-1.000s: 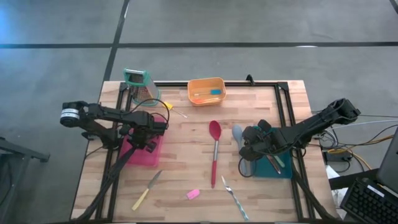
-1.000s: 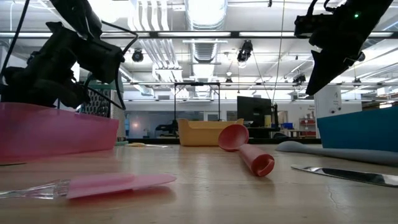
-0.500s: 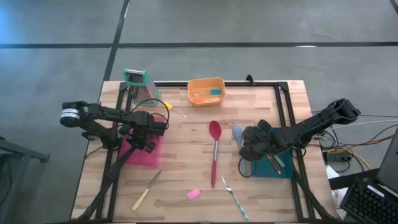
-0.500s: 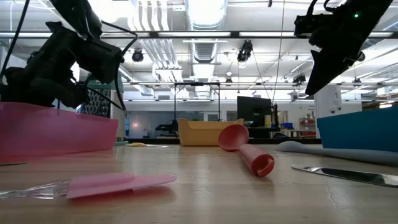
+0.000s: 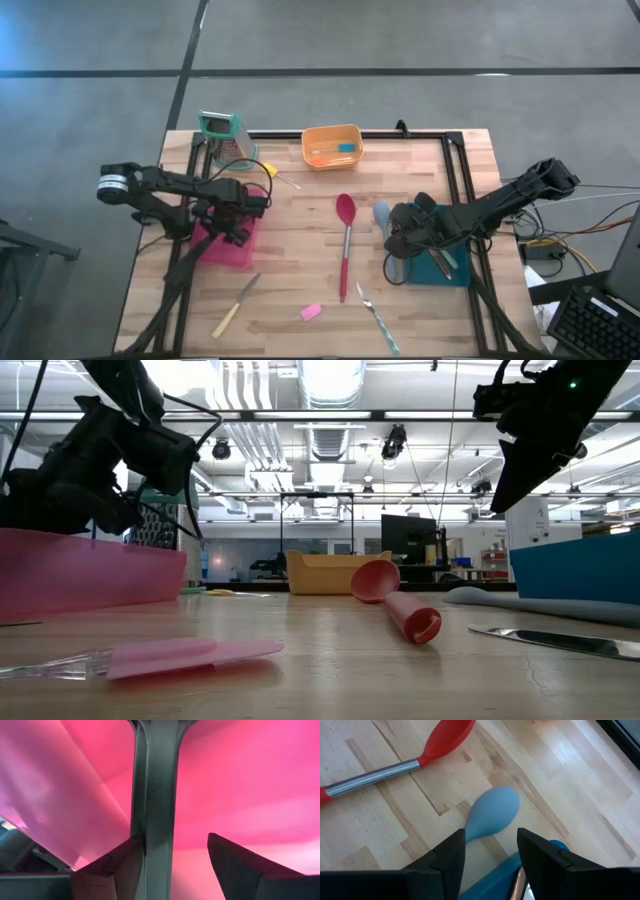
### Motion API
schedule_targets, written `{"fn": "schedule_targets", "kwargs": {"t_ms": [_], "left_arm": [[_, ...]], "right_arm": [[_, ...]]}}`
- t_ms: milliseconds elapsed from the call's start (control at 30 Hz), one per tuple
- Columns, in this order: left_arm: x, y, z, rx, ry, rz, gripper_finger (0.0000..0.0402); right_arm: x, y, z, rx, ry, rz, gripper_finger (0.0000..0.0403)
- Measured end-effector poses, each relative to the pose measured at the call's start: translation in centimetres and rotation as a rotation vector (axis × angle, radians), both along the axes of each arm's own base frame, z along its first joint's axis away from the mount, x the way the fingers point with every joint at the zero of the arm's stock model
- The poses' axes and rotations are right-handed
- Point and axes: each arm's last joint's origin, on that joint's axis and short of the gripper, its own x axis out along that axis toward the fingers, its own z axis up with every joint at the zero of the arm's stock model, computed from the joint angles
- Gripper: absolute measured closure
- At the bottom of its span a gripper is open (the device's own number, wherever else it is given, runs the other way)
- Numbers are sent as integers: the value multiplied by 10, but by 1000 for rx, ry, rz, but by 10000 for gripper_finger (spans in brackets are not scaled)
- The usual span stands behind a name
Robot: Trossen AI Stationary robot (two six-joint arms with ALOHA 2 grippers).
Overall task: Pick & Place Kitchen Items
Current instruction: Put the black serving spoon into the pink bin, then put the yellow spatula into the yellow bin
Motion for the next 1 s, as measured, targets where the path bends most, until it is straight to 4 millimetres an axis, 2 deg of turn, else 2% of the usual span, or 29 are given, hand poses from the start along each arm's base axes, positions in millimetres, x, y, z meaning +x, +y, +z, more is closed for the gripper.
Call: {"fn": "schedule_targets", "kwargs": {"t_ms": [200,1000], "left_arm": [[2,-1,2,-33,-8,32,177],[0,0,15,-16,55,10,181]], "right_arm": [[0,0,0,0,-1,0,230],[0,0,0,1,-4,0,289]]}}
